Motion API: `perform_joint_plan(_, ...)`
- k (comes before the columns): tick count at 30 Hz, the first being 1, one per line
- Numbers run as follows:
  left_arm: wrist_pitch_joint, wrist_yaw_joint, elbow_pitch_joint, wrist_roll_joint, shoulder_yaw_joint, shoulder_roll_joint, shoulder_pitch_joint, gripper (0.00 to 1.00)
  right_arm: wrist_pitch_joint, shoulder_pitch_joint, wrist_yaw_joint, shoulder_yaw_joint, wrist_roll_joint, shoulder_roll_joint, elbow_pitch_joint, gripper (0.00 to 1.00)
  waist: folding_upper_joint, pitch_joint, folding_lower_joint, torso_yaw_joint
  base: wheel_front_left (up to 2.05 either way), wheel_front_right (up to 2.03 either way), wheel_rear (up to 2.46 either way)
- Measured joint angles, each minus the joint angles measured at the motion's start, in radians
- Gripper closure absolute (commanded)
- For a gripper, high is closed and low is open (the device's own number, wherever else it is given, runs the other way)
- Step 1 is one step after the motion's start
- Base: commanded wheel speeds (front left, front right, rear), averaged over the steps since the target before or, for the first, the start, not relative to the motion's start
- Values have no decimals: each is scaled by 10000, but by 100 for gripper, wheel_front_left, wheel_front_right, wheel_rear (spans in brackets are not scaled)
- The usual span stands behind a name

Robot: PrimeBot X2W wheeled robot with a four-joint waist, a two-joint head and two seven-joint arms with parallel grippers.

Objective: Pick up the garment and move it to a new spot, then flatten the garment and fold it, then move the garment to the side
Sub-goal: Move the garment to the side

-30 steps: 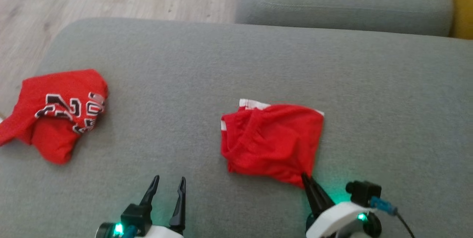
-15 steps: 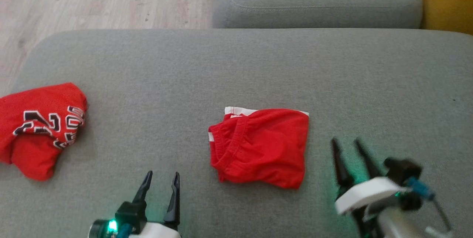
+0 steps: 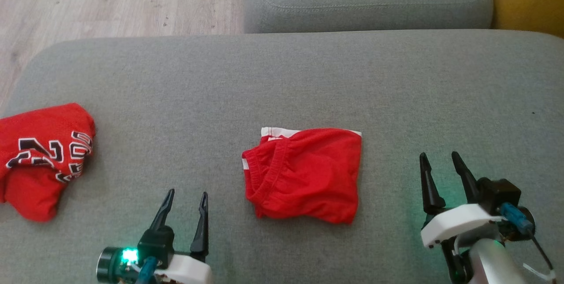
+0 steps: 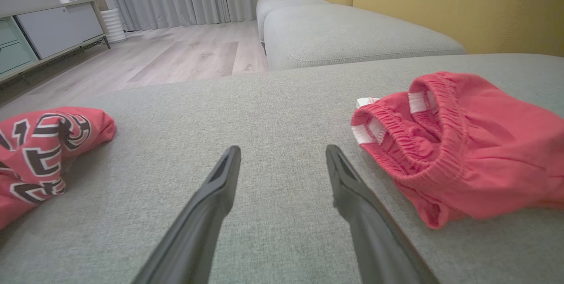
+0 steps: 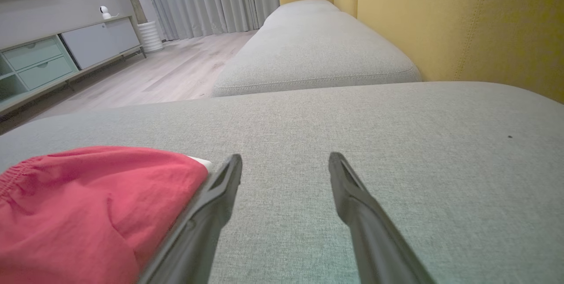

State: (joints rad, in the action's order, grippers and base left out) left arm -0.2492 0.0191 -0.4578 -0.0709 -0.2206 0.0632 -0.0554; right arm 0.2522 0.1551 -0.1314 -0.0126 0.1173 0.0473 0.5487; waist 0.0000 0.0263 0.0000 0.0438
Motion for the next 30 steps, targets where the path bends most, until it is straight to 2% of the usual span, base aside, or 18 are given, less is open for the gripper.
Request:
perform_joint_plan(5,0,2,-19,-69,63,-58,-1,0,0,2,0,-25,96,4,169,0,0,16,0,42,0,0,0)
perform_joint_plan(9,0,-6,-33,-178,42,-86,1,0,0,16,0,-1289,1116,8,660,0,0,89,0,221,0,0,0)
perform_joint_plan(13,0,-31,-115,-247,-109,-113,0,0,0,411,0,-2443,1595,6,1204,0,0,266,0,548,0,0,0)
perform_joint_plan(20,0,-194,-259,-376,-395,-127,-2,0,-677,1433,0,-3103,2452,12,2847,0,0,593,0,1302,0,0,0)
perform_joint_plan(21,0,-194,-261,-384,-387,-125,-1,0,-677,1474,0,-3097,2489,15,2984,60,0,633,0,1380,0,0,0)
perform_joint_plan(22,0,-194,-261,-384,-385,-125,-1,0,-677,1533,0,-3095,2523,33,3103,100,0,667,0,1439,0,0,0)
perform_joint_plan(26,0,-196,-255,-384,-347,-125,3,0,-537,1931,-2,-3062,2523,-10,3534,100,0,686,1,1340,0,0,0)
perform_joint_plan(30,0,-245,-199,-548,-341,-125,13,0,-211,1940,-2,-2832,2378,-40,3827,100,0,582,0,767,0,0,0)
